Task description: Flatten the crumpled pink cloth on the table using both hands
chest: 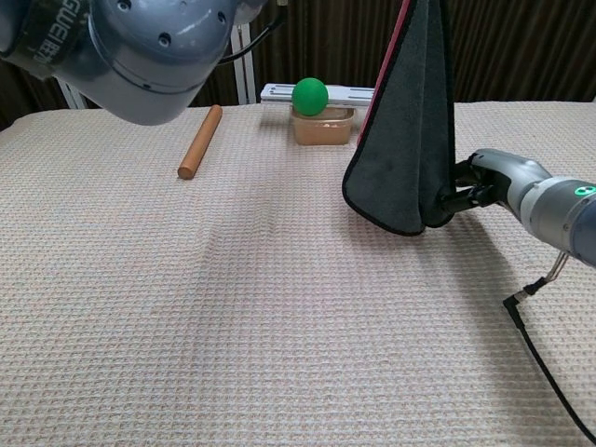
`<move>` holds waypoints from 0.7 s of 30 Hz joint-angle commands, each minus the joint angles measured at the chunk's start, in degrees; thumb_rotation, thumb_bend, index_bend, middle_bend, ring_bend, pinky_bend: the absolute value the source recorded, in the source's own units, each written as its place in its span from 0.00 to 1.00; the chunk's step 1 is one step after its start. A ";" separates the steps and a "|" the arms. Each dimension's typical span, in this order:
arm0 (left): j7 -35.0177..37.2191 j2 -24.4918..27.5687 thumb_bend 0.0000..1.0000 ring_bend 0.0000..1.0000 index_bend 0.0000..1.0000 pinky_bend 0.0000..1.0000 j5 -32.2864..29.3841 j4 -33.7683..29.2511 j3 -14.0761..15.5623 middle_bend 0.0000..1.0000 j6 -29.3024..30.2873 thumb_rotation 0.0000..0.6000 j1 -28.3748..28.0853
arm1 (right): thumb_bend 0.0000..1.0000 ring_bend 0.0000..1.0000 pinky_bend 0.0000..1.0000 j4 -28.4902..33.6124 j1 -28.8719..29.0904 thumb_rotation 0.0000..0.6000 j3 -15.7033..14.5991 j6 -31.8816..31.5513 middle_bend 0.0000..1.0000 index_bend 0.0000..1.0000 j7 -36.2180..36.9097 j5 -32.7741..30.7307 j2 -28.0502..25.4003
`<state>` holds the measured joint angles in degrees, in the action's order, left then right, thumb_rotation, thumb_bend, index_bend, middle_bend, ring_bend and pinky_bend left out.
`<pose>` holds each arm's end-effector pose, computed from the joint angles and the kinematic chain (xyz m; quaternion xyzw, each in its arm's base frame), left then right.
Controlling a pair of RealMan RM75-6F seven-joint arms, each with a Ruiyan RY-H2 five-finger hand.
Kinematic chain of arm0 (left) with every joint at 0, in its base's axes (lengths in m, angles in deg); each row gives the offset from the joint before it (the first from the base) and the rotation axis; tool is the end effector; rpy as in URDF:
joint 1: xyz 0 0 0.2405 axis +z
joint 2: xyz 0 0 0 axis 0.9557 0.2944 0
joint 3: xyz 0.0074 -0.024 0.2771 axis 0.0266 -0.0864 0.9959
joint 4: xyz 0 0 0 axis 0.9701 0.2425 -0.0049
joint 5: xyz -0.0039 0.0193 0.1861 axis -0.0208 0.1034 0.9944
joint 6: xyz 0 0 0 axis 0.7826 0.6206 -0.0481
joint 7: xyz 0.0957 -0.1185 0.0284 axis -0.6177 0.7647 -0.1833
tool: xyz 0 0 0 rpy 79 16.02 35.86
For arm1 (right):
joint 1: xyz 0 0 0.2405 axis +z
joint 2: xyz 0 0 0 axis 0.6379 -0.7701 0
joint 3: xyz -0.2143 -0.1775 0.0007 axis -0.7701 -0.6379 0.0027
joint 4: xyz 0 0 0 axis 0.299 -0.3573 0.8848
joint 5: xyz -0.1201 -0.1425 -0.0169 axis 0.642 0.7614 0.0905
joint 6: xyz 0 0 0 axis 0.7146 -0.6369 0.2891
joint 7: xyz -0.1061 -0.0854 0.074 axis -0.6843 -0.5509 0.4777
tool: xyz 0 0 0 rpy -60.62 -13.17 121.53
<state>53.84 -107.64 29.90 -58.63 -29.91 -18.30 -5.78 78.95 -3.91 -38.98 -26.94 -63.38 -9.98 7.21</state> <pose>0.1244 0.4408 0.0387 -0.6168 -0.2606 -0.6346 0.3859 -0.1884 -0.3529 -0.0129 0.4237 -0.6910 0.4380 0.3887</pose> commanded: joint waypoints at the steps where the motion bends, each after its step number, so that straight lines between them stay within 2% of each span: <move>1: 0.83 1.57 0.50 0.00 0.61 0.00 0.65 -1.97 0.81 0.21 0.49 1.00 1.83 | 0.64 0.00 0.00 0.78 -0.56 1.00 0.38 -0.69 0.16 0.64 0.76 1.60 -1.15; 13: 7.19 7.85 0.50 0.00 0.62 0.00 3.14 -7.21 4.36 0.21 0.47 1.00 10.07 | 0.64 0.00 0.00 3.06 -0.36 1.00 4.70 -3.07 0.16 0.64 -0.41 4.46 -8.24; 21: 11.07 9.56 0.49 0.00 0.62 0.00 2.47 -7.22 4.42 0.21 -0.61 1.00 12.94 | 0.64 0.00 0.00 4.59 0.61 1.00 6.79 -5.37 0.16 0.64 -2.98 4.30 -11.46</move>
<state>64.64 -98.33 32.36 -65.88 -25.57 -18.73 6.90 83.37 -3.49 -32.41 -32.09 -66.05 -5.66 -4.02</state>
